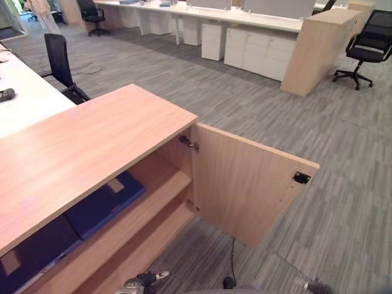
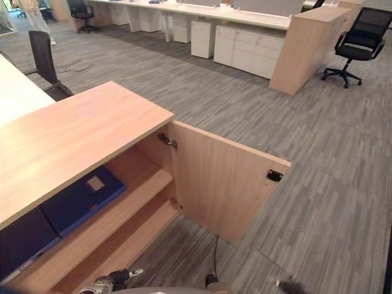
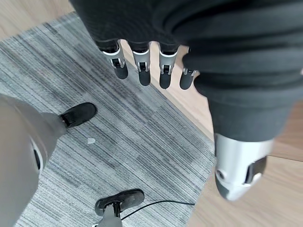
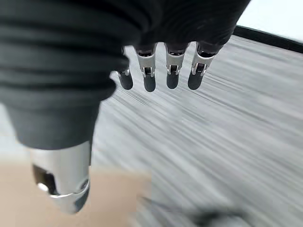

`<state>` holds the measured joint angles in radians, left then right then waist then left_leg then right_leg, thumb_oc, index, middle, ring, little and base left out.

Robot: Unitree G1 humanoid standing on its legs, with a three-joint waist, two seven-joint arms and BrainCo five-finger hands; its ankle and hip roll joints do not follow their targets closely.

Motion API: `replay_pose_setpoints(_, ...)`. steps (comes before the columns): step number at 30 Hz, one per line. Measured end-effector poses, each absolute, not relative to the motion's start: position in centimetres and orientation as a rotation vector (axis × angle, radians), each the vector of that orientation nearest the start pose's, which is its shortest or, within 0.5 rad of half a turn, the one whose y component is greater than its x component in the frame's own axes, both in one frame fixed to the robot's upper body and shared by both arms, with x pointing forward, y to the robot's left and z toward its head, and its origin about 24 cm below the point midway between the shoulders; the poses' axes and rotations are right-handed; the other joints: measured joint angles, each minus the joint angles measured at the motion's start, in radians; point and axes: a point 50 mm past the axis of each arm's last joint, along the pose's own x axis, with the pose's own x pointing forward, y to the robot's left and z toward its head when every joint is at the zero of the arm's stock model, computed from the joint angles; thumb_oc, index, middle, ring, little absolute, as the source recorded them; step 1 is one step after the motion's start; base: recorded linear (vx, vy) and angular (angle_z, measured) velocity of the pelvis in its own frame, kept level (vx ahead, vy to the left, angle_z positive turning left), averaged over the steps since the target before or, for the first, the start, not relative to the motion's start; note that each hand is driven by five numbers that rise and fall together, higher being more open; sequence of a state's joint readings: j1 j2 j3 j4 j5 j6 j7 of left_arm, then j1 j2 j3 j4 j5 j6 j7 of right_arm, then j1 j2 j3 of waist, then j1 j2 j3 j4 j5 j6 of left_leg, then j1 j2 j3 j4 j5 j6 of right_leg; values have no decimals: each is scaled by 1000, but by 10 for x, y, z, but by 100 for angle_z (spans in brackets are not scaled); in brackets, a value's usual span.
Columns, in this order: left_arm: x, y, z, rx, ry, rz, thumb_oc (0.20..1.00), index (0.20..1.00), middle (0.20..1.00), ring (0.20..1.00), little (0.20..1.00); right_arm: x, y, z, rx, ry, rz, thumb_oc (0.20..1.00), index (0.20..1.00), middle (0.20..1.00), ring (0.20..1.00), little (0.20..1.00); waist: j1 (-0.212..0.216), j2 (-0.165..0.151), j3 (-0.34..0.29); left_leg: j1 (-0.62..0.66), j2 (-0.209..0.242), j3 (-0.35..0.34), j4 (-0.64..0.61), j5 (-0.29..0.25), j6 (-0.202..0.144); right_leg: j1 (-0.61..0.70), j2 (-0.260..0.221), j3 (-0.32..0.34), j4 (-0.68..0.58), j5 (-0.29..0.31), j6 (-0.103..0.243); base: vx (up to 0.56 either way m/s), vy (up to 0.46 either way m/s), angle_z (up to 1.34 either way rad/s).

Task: Put the empty folder in the office cabinet

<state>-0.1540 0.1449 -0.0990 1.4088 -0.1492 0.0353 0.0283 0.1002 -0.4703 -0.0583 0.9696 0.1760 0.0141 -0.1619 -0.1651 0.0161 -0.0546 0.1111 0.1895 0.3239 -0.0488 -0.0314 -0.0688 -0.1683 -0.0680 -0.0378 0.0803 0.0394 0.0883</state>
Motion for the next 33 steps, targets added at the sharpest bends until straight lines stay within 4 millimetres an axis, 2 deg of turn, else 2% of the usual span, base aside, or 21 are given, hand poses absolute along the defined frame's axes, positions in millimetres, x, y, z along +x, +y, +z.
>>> replay_pose_setpoints(1,109,202,-166,101,1290,120,1000,1000,1000,1000,1000,110,-353,-92,-357,931,-572,1000,1000,1000,1000,1000,0,13,3,-5,4,-9,3,-3,6,5,2,-5,-3,-3,-3,55,-181,18)
replay_pose_setpoints(4,106,203,-167,100,1301,128,1000,1000,1000,1000,1000,125,-373,-71,-407,847,-632,1000,1000,1000,1000,1000,7,25,12,-6,21,-14,11,-5,12,14,14,-15,-5,-5,-6,37,-135,8)
replay_pose_setpoints(5,105,200,-167,91,1300,124,1000,1000,1000,1000,1000,139,-382,-50,-454,754,-640,1000,1000,1000,1000,1000,5,43,23,-12,26,-21,17,-7,15,15,17,-22,-3,-9,-12,11,-100,8)
replay_pose_setpoints(6,105,199,-167,84,1300,124,1000,1000,1000,1000,1000,143,-386,-45,-472,730,-645,1000,1000,1000,1000,1000,1,46,25,-12,26,-25,17,-3,13,16,16,-19,-6,-9,-12,-6,-77,4)
replay_pose_setpoints(8,105,197,-168,53,1300,135,1000,1000,1000,1000,1000,158,-389,-33,-497,683,-641,1000,1000,1000,1000,1000,14,46,37,-20,27,-82,46,8,24,15,28,-4,-9,-15,-23,-30,-41,-19)
replay_pose_setpoints(10,99,193,-170,40,1312,129,1000,1000,1000,1000,1000,178,-387,-21,-497,614,-629,1000,1000,1000,1000,1000,22,40,44,-35,16,-189,87,26,3,39,23,28,-50,8,-22,-30,13,-34)
replay_pose_setpoints(14,85,195,-171,14,1291,129,1000,1000,1000,1000,1000,188,-399,5,-592,540,-608,1000,1000,1000,1000,1000,39,53,52,-43,-3,-231,73,23,2,65,6,26,-118,50,-9,3,19,2)
replay_pose_setpoints(16,73,199,-173,15,1333,135,1000,1000,1000,1000,1000,191,-405,15,-609,507,-620,1000,1000,1000,1000,1000,50,75,61,-27,-2,-238,14,-17,10,76,7,7,-159,89,1,21,29,23)
replay_pose_setpoints(18,68,203,-174,17,1347,141,1000,1000,1000,1000,1000,192,-402,13,-604,510,-607,1000,1000,1000,1000,1000,67,78,62,-26,-14,-246,-4,-18,-3,77,-7,3,-168,102,15,4,29,11)
replay_pose_setpoints(19,68,206,-173,17,1340,140,1000,1000,1000,1000,1000,194,-401,14,-604,506,-592,1000,1000,1000,1000,1000,66,65,72,-26,-22,-248,-8,-21,1,77,-17,2,-170,104,19,0,20,6)
replay_pose_setpoints(21,55,217,-173,36,1376,165,1000,1000,1000,1000,1000,205,-398,22,-599,456,-579,1000,1000,1000,1000,1000,67,63,72,-7,-43,-246,-24,-17,-4,91,-37,3,-174,108,28,7,36,1)
replay_pose_setpoints(24,46,221,-173,49,1391,169,1000,1000,1000,1000,1000,215,-394,32,-606,404,-553,1000,1000,1000,1000,1000,66,73,67,7,-49,-244,-37,-17,-4,98,-44,5,-174,104,33,3,12,-1)
replay_pose_setpoints(27,43,221,-174,47,1401,168,1000,1000,1000,1000,1000,225,-395,44,-617,365,-543,1000,1000,1000,1000,1000,70,77,64,8,-49,-243,-37,-17,-3,99,-43,7,-175,103,34,0,0,0)
replay_pose_setpoints(30,37,216,-175,33,1426,159,1000,1000,1000,1000,1000,242,-397,69,-659,292,-531,1000,1000,1000,1000,1000,75,88,56,19,-49,-236,-32,-14,-8,102,-42,15,-175,103,34,20,10,-4)
replay_pose_setpoints(33,38,214,-176,25,1429,152,1000,1000,1000,1000,1000,246,-395,73,-670,279,-512,1000,1000,1000,1000,1000,81,88,55,21,-49,-231,-31,-14,-8,102,-40,20,-175,103,34,28,12,-6)
